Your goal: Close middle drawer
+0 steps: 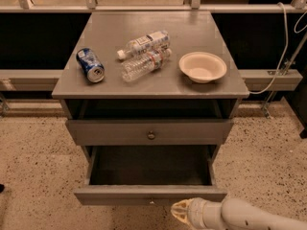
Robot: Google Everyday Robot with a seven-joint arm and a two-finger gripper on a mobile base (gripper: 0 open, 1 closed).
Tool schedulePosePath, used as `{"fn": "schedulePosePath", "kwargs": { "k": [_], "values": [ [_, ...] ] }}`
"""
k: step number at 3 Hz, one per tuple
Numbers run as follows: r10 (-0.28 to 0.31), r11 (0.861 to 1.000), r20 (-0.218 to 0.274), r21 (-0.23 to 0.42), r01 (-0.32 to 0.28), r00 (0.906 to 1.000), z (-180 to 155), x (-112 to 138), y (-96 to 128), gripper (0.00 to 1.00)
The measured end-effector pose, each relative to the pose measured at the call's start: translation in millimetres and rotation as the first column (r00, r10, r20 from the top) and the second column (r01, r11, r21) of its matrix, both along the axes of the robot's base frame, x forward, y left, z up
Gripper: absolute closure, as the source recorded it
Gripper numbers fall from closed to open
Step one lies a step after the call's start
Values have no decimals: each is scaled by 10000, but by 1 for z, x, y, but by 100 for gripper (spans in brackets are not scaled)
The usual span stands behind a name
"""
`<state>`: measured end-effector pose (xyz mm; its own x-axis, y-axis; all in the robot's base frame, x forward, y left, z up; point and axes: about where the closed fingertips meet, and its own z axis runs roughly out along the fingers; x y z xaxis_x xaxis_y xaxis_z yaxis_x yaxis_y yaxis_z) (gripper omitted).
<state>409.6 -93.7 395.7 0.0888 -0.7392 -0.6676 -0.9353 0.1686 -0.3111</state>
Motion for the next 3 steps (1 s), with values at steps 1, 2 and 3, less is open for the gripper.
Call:
{"fn": "schedulePosePath", "kwargs": {
  "k": [1, 2, 3],
  "values": [
    [-302, 9988, 943, 423, 263, 9951, 3, 43, -6, 100],
    [-494, 9975, 1099, 554, 435, 9927, 0, 54, -10, 100],
    [-838, 9943, 1243, 759, 747, 9887, -7, 75, -19, 100]
  ]
}}
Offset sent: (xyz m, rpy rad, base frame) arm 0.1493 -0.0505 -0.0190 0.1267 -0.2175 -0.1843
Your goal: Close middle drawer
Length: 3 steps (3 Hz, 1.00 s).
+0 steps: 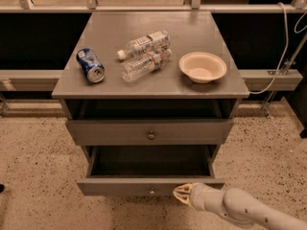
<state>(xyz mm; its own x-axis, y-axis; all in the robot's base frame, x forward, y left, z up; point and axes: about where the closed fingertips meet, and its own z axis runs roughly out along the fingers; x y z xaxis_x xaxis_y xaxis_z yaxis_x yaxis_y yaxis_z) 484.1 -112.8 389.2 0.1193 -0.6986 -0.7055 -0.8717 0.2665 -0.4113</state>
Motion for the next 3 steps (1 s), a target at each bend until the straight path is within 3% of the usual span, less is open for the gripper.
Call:
{"fn": "schedulePosePath", "kwargs": {
  "k": [1, 2, 3],
  "values": [
    [-327, 9991, 108, 267, 324, 9994, -10, 22, -8, 100],
    [-575, 9968, 374, 575, 553, 9976, -17, 66, -14, 100],
    [-570, 9967, 402, 597, 545, 9976, -16, 68, -13, 100]
  ]
}}
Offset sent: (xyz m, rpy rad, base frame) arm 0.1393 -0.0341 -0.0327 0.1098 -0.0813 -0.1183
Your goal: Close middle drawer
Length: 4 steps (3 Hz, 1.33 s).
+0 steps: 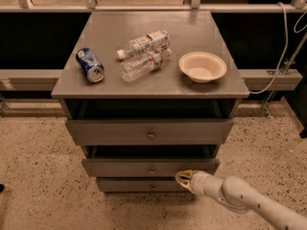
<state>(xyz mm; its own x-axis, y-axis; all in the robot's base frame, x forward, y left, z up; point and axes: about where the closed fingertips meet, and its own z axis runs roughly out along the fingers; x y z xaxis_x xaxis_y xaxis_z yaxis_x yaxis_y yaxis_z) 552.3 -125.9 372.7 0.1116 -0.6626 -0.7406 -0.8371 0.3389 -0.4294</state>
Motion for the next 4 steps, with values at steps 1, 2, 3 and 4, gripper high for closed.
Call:
{"fn": "schedulePosePath", "kwargs": {
  "k": [1, 2, 3, 4],
  "values": [
    [76, 9996, 341, 261, -85, 9994, 2, 43, 3, 100],
    [76, 9996, 341, 260, -85, 9994, 2, 43, 3, 100],
    [1128, 9936, 599, 40, -1133, 9918, -1, 20, 9, 100],
    [2179, 9755, 414, -407, -2162, 9751, -4, -29, 13, 100]
  ]
}}
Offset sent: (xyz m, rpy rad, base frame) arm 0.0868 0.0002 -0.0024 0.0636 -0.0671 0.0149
